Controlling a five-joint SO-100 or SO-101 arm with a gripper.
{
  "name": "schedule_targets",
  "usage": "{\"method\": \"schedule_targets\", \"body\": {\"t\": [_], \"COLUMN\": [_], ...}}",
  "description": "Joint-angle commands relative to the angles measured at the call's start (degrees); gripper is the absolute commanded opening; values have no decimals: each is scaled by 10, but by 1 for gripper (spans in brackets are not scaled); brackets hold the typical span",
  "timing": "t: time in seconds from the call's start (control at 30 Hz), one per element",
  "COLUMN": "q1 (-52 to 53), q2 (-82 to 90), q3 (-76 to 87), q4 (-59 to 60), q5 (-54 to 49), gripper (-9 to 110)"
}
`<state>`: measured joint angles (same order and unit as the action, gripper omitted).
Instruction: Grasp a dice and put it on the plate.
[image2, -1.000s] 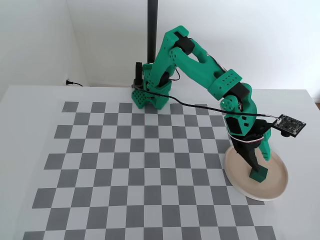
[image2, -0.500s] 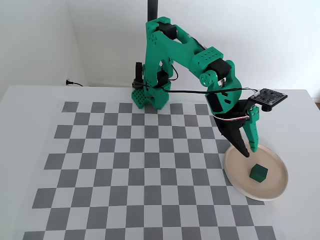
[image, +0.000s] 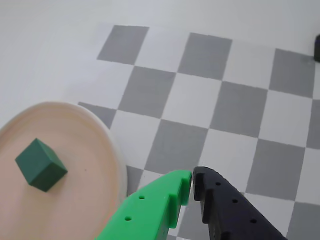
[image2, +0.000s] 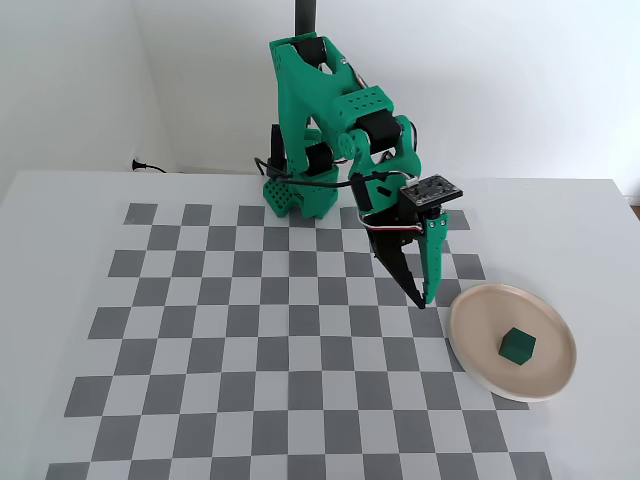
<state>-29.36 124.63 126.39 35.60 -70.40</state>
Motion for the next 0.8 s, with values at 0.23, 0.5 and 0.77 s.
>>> {"method": "schedule_targets", "body": {"t": [0.23, 0.5, 0.77], "q1": [62, 96, 114], "q2": [131, 230, 308], "q3": [107, 174, 252], "q4": [-41, -23, -28], "q5": [128, 207, 287], "gripper": [-4, -4, -4]}}
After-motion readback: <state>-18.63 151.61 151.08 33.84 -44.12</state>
